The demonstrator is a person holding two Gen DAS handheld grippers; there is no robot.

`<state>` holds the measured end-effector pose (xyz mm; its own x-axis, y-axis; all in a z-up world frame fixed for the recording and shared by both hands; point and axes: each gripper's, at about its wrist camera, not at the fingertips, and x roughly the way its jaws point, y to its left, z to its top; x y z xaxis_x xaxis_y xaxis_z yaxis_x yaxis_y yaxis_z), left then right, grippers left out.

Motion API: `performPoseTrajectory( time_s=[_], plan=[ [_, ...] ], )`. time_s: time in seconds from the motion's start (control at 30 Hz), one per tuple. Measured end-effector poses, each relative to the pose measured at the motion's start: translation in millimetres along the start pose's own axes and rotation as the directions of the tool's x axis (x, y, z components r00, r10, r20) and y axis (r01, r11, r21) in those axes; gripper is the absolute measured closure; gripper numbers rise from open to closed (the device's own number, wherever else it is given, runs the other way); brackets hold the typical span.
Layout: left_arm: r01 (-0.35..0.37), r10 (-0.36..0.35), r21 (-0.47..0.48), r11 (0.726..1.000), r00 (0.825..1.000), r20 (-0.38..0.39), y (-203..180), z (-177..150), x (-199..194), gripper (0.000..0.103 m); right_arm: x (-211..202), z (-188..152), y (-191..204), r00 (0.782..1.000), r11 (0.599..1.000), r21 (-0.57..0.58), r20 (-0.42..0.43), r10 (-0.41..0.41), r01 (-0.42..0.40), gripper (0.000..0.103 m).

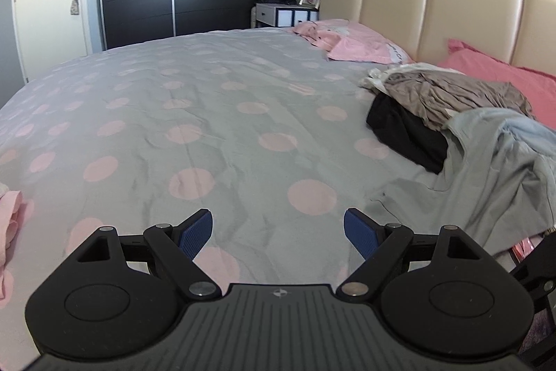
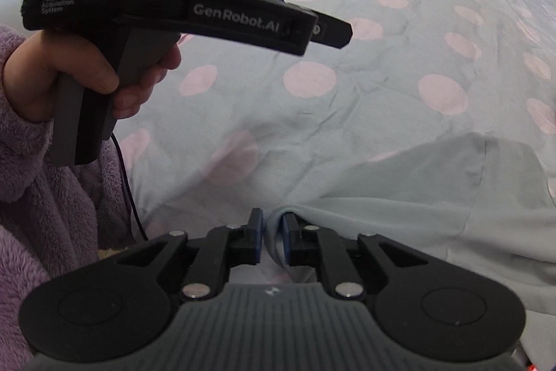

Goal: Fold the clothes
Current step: 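Pull the grey-green shirt out with the right gripper while the left gripper approaches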

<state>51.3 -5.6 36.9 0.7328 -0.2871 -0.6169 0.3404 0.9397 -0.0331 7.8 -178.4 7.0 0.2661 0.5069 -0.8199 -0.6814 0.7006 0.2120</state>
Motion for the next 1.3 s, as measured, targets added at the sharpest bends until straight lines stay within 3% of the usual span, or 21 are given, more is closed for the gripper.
performPoseTrajectory(
  time_s=[0.23, 0.3, 0.5, 0.7, 0.73, 0.9, 1.07, 1.3],
  plan=[
    [0.068, -0.069, -0.013, 0.998, 0.992, -0.105, -16, -7, 29, 0.022, -25, -4, -22, 0.998, 0.998, 0.008, -0.014, -0.058, 0.058, 0.068],
    [0.09, -0.092, -0.02, 0.996, 0.985, -0.144, -21, -12, 36, 0.022, -31, -6, -30, 0.997, 0.997, 0.033, -0.02, -0.073, 0.074, 0.057],
    [0.148, -0.142, 0.005, 0.989, 0.958, -0.248, -43, -32, 54, 0.023, -30, -17, -53, 0.98, 0.976, 0.099, -0.06, -0.191, 0.196, 0.055],
    [0.168, -0.157, 0.001, 0.986, 0.925, -0.347, -53, -52, 78, 0.035, -26, -16, -75, 0.959, 0.945, 0.163, -0.067, -0.275, 0.282, 0.049],
    [0.175, -0.164, -0.002, 0.985, 0.921, -0.353, -53, -54, 80, 0.041, -25, -14, -79, 0.956, 0.94, 0.173, -0.063, -0.288, 0.295, 0.048],
    [0.208, -0.186, 0.026, 0.978, 0.918, -0.35, -60, -57, 76, 0.06, -25, -6, -93, 0.943, 0.919, 0.215, -0.027, -0.333, 0.331, 0.044],
    [0.274, -0.246, 0.039, 0.961, 0.911, -0.33, -66, -54, 70, 0.089, -22, 4, -96, 0.94, 0.908, 0.258, -0.003, -0.342, 0.331, 0.044],
    [0.393, -0.344, 0.181, 0.902, 0.906, -0.248, -94, -52, 41, 0.095, -22, 20, -103, 0.954, 0.9, 0.341, 0.029, -0.3, 0.272, 0.044]
  ],
)
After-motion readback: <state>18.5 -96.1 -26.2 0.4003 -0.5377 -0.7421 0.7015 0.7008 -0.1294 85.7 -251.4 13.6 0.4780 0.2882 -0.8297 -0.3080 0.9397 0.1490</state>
